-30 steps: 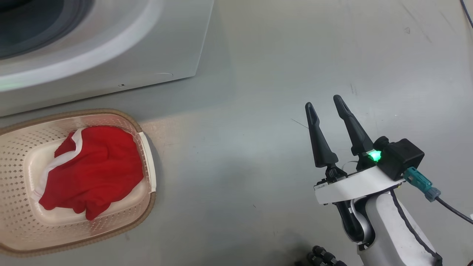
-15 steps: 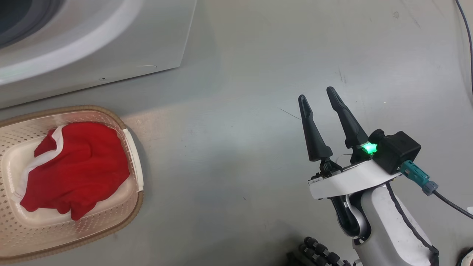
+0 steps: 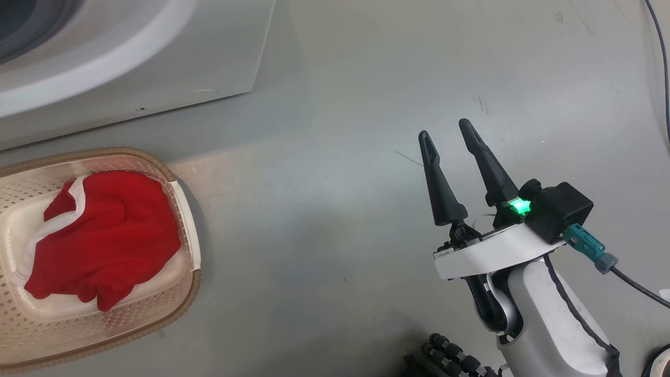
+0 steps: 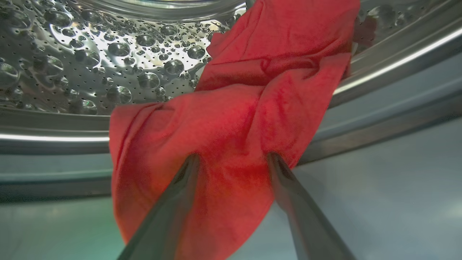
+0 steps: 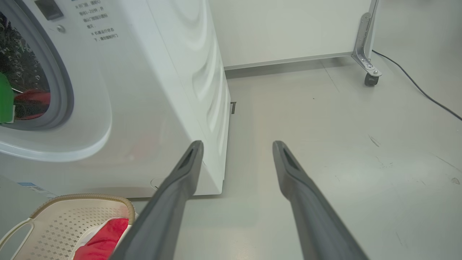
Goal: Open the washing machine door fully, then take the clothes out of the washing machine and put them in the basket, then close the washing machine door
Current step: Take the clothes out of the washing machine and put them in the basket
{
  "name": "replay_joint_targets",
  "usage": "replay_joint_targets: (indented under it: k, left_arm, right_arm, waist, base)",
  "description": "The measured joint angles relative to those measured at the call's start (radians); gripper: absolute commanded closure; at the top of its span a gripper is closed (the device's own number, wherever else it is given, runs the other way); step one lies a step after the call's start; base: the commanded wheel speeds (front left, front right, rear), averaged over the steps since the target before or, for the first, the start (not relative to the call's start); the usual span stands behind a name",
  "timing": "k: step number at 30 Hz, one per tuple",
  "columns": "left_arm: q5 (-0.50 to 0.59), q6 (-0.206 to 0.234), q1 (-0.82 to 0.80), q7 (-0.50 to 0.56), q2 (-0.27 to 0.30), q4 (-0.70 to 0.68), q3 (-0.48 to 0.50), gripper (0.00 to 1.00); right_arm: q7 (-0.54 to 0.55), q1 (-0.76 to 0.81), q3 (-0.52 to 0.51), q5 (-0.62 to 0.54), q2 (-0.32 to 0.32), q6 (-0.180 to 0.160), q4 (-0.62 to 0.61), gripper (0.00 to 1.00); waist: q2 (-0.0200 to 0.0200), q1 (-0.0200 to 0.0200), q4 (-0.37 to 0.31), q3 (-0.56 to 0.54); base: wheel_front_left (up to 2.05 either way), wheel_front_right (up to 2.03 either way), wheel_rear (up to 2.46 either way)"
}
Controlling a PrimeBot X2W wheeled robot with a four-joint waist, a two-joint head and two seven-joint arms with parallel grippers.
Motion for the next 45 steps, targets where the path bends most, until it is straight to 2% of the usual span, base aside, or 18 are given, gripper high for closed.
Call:
replay_joint_targets:
  k: [1, 2, 3, 4, 5, 18, 29, 45]
  left_arm:
    - [0.001, 0.0, -0.003, -0.003, 0.0, 0.004, 0.0, 0.08]
    - [0.0, 0.0, -0.006, -0.003, 0.0, 0.009, 0.0, 0.45]
    - [0.0, 0.001, -0.01, -0.003, -0.001, 0.015, 0.0, 0.62]
    - [0.0, 0.003, -0.014, -0.004, -0.001, 0.021, 0.0, 0.88]
    - [0.0, 0.004, -0.019, -0.004, -0.001, 0.026, 0.001, 1.0]
    - [-0.002, 0.007, -0.029, -0.061, -0.029, 0.089, -0.005, 1.0]
    - [-0.031, -0.021, -0.013, -0.249, -0.107, 0.107, -0.018, 1.0]
    - [-0.06, -0.07, 0.173, -0.473, -0.226, 0.161, -0.083, 1.0]
  right_arm:
    - [0.0, -0.003, 0.0, 0.0, 0.0, 0.0, 0.0, 0.0]
    - [0.0, -0.005, 0.001, 0.0, 0.0, 0.0, 0.0, 0.0]
    - [0.0, -0.005, 0.001, 0.0, 0.0, 0.0, 0.0, 0.0]
    - [0.0, -0.005, 0.002, 0.0, 0.0, 0.0, 0.001, 0.0]
    - [0.0, -0.005, 0.002, 0.0, 0.0, -0.001, 0.001, 0.0]
    - [0.0, -0.011, -0.004, -0.001, 0.0, -0.01, 0.01, 0.0]
    - [0.0, -0.015, -0.033, -0.015, 0.0, -0.01, 0.032, 0.0]
    - [0.0, 0.019, -0.089, -0.064, -0.004, -0.008, 0.081, 0.0]
  waist:
    - [0.0, 0.0, 0.0, 0.0]
    - [0.0, 0.0, 0.001, 0.001]
    - [0.0, 0.0, 0.001, 0.001]
    - [0.0, 0.0, 0.002, 0.001]
    - [0.0, 0.0, 0.003, 0.001]
    - [0.0, 0.0, 0.021, -0.02]
    - [0.0, 0.0, 0.054, -0.088]
    - [0.0, 0.0, 0.135, -0.239]
  base:
    - [0.0, 0.0, 0.0]
    - [0.0, 0.0, 0.0]
    - [0.0, 0.0, 0.0]
    - [0.0, 0.0, 0.0]
    - [0.0, 0.0, 0.0]
    - [0.0, 0.0, 0.0]
    - [0.0, 0.0, 0.0]
    - [0.0, 0.0, 0.0]
